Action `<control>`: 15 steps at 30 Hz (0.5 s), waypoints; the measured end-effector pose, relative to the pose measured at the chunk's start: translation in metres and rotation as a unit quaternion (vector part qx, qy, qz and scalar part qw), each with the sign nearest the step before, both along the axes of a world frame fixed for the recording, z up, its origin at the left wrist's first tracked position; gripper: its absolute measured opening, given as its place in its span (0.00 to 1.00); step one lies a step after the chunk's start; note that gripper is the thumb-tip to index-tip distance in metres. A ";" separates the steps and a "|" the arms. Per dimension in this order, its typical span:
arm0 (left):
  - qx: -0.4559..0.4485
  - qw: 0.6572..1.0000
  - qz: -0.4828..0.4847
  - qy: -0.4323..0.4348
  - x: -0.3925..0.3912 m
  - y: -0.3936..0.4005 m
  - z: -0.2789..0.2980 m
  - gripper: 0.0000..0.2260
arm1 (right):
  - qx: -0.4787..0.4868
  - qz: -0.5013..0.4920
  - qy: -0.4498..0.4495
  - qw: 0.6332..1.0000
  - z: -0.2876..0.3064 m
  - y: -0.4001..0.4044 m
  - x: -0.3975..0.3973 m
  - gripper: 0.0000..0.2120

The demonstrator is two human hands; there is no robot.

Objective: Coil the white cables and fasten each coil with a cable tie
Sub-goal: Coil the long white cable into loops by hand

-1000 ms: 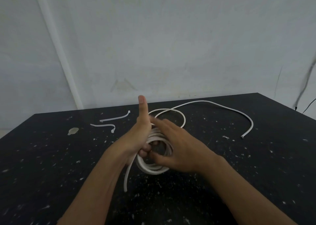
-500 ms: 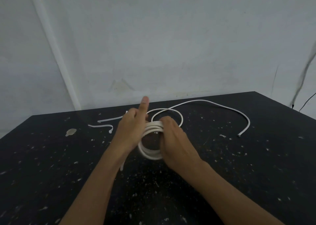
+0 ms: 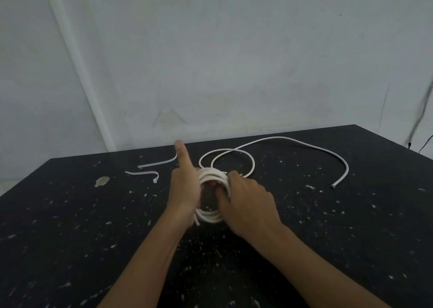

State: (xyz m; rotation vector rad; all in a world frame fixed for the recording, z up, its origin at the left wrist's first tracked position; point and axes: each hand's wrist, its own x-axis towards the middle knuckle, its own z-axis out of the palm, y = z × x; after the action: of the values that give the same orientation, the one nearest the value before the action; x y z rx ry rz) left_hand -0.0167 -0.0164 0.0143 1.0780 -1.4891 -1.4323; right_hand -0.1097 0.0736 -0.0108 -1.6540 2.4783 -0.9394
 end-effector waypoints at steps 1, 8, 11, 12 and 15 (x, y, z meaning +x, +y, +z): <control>-0.039 0.998 -0.004 -0.042 -0.001 0.000 -0.002 0.42 | 0.007 0.014 0.010 1.000 0.002 0.000 -0.001 0.11; -0.120 0.989 0.026 -0.084 -0.008 0.019 0.001 0.39 | -0.040 0.121 -0.002 0.992 0.002 -0.001 -0.010 0.13; -0.205 0.973 0.003 -0.108 -0.007 0.021 0.004 0.38 | -0.053 0.097 -0.004 0.994 0.002 -0.001 -0.014 0.11; -0.237 0.965 -0.018 -0.114 -0.006 0.021 0.001 0.36 | -0.061 0.082 -0.003 0.995 0.001 -0.001 -0.015 0.12; -0.306 0.942 -0.061 -0.124 -0.004 0.020 -0.010 0.26 | -0.059 0.030 -0.027 0.997 -0.003 -0.005 -0.021 0.07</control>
State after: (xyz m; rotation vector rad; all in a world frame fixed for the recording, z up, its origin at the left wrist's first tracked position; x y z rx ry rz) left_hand -0.0206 0.0040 0.0044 0.7960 -2.0304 -0.8220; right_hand -0.1309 0.0688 -0.0137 -1.7009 2.3678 -1.1287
